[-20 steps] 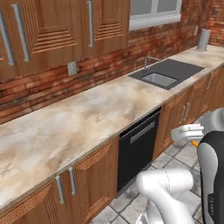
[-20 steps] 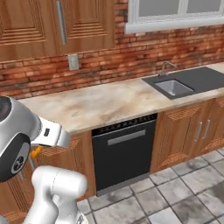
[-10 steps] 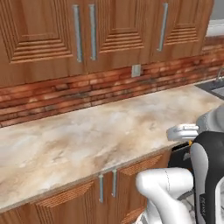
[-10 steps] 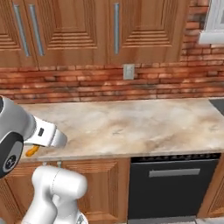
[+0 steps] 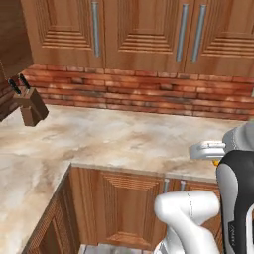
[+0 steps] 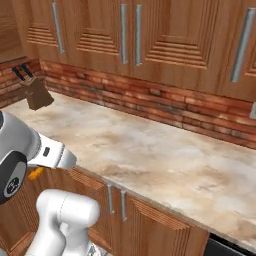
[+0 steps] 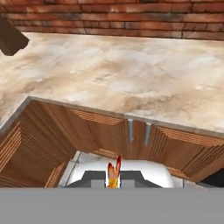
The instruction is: Retrieve the shrimp from the fridge and place it on the cutting board.
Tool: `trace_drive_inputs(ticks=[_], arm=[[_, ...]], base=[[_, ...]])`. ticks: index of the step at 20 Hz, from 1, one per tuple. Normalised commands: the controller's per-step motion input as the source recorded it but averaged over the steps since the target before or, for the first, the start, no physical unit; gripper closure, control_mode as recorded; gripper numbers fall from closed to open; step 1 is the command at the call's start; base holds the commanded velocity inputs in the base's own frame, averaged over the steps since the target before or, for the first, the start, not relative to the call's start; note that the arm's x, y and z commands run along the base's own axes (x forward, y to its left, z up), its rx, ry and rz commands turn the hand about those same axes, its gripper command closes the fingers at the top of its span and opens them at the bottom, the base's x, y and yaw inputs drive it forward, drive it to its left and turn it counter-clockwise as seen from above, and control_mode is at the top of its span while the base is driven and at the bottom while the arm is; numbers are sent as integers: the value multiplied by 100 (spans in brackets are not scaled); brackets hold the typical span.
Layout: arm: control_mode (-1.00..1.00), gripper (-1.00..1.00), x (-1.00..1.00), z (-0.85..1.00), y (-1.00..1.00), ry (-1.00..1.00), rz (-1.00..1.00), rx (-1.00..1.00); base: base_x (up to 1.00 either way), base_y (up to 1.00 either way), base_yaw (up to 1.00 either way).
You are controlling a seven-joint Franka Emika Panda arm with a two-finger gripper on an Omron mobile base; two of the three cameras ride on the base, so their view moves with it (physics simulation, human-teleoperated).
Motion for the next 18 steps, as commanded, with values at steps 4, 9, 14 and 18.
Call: trace_drive_inputs(ticks=[4, 9, 14, 18], arm=[[100, 100, 0, 0, 0, 0, 0, 0], [100, 100, 0, 0, 0, 0, 0, 0], [100, 100, 0, 0, 0, 0, 0, 0], [100, 100, 0, 0, 0, 0, 0, 0]], base=[[-4, 1, 75], [0, 0, 24], [0, 21, 55], [12, 52, 66]])
